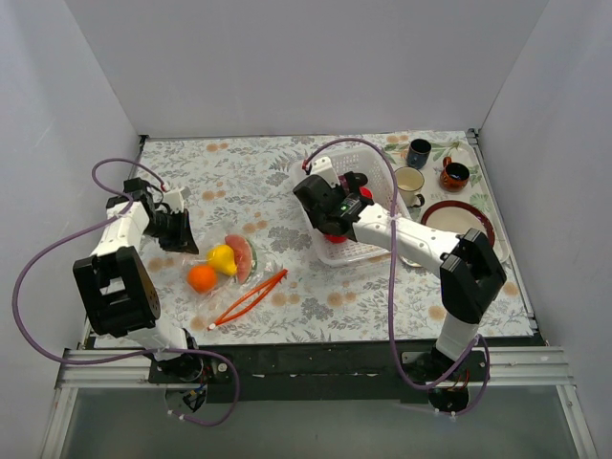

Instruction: Open the zip-top bag and remove the fake food

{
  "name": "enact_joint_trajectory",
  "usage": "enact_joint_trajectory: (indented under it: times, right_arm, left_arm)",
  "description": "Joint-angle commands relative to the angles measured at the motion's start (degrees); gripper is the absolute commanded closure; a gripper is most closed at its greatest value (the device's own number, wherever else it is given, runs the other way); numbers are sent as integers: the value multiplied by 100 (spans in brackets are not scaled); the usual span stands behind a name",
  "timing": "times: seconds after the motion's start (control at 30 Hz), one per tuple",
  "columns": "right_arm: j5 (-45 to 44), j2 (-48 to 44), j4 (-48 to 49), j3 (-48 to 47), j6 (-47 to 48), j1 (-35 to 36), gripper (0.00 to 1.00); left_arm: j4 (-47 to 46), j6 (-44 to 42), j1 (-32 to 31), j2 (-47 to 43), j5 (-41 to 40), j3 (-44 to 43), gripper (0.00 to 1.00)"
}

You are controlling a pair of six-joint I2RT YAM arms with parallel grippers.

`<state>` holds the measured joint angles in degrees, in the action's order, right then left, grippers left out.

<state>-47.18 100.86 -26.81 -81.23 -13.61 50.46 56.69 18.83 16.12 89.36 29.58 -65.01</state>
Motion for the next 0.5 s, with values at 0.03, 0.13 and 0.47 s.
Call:
enact_joint_trajectory:
  times: [0.03,0.13,0.47]
  right_arm:
    - [305,-172,-149,-104,86,26,2]
    - [508,-233,-18,28,236,26,1]
    - [129,-374,-634,-271,-672,-587,1]
  left_arm:
    - [-439,33,-21,20,-199,182,100]
    - [-457,33,-21,-15,-225,208,100]
    - [-334,7,-21,20,-164,103,100]
